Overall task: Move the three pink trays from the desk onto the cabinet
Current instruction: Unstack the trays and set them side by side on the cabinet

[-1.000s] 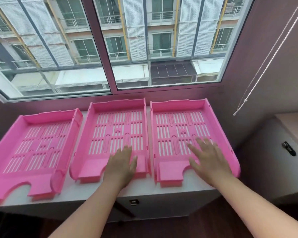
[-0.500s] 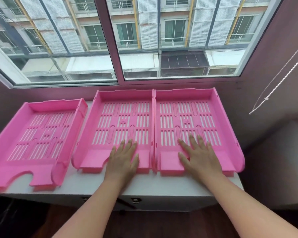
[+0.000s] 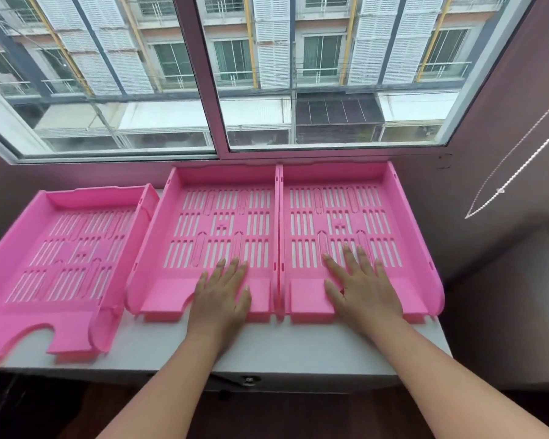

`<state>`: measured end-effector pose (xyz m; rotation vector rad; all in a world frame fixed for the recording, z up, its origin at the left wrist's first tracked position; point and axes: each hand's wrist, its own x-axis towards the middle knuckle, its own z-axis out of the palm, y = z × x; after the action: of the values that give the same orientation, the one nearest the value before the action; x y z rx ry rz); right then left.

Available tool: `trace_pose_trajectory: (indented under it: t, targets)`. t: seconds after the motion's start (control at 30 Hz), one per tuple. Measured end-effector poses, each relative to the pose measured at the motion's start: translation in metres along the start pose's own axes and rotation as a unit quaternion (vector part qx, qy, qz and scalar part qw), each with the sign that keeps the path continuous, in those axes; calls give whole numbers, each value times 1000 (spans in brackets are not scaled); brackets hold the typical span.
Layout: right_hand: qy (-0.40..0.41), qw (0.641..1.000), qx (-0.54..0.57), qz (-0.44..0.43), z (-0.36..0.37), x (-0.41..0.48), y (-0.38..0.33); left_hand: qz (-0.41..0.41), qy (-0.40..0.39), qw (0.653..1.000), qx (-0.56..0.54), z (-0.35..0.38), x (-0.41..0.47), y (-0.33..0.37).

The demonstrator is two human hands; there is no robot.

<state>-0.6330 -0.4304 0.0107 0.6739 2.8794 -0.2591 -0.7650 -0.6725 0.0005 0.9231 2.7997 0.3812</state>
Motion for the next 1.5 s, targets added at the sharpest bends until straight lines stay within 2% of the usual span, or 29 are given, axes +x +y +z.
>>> trace_pose_trajectory:
  t: [0.17, 0.23, 0.37, 0.47, 0.63, 0.83, 1.03, 1.27, 1.5]
  targets:
    - [-42, 999, 10, 7, -14, 8, 0, 25, -64, 997, 44, -18, 9, -2]
    - [-30, 999, 35, 24, -28, 12, -8, 43, -61, 996, 46, -36, 8, -10]
    - [109, 989, 96, 37, -59, 16, -50, 73, 19, 997, 31, -78, 2, -49]
    - [181, 978, 106, -7, -74, 21, -99, 49, 85, 995, 29, -107, 0, -93]
    - [124, 985, 97, -67, -54, 22, -199, -19, 97, 995, 21, -128, -17, -182]
    - [-9, 998, 56, -21, 5, 28, -257, -72, 35, 997, 17, -98, -44, -246]
    - [-10, 1000, 11, 6, 24, 33, -263, -64, -18, 998, -9, -90, -20, -256]
    - [-10, 1000, -5, 11, 27, 34, -266, -35, -37, 999, 6, -89, 17, -251]
    - [-20, 1000, 7, -8, 26, 35, -272, -43, -30, 998, 20, -89, 32, -251]
